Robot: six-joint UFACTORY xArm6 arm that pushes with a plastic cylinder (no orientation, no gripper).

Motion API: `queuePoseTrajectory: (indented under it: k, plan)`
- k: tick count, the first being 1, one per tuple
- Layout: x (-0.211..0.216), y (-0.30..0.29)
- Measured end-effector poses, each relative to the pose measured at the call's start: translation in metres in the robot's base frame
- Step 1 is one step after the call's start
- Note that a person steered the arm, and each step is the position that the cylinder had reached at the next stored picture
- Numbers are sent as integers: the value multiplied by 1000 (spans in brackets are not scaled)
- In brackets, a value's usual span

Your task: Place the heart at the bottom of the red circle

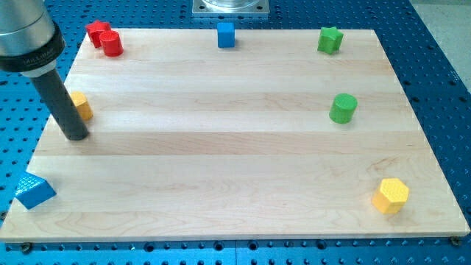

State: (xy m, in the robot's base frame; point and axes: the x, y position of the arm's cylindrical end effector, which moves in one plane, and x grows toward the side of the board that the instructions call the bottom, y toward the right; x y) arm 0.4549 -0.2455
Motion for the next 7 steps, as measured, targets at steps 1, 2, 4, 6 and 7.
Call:
queuePoseTrajectory:
  k: [1,2,4,6,7]
  plan:
    - [-35,0]
    - [-54,-1]
    - [-49,-34]
    - [-86,70]
    - [-49,38]
